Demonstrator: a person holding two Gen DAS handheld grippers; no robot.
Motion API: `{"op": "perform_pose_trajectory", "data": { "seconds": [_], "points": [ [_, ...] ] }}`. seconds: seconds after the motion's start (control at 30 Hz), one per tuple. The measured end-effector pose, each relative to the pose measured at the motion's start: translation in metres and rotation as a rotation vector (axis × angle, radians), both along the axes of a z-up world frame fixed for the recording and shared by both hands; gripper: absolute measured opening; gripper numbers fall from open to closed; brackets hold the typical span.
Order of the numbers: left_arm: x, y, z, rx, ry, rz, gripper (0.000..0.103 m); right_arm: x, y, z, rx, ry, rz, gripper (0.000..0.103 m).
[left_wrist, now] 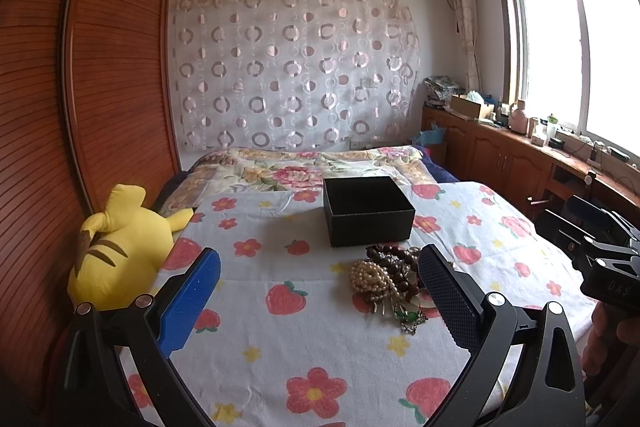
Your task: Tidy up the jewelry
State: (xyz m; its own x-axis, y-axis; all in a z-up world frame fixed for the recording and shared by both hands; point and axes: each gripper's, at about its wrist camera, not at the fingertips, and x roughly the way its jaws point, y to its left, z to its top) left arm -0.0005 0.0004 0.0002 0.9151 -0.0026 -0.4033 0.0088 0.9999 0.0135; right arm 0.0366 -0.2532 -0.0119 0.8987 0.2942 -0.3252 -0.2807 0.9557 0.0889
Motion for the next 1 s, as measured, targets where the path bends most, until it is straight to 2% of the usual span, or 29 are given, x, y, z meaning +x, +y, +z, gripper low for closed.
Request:
{"op": "perform_pose_trajectory", "data": {
  "seconds": [0.33,1.0],
  "points": [
    [-0.003,0.000,0.009,-0.004,-0.013,0.001,0.096,0.000,0.000,0.000,0.002,-0.002,0.001,0.101],
    [-0.004,0.000,0.009,-0.002,-0.015,0.002,0.096,0.001,-0.001,0.001,0.005,-0.002,0.000,0.101]
  ]
}}
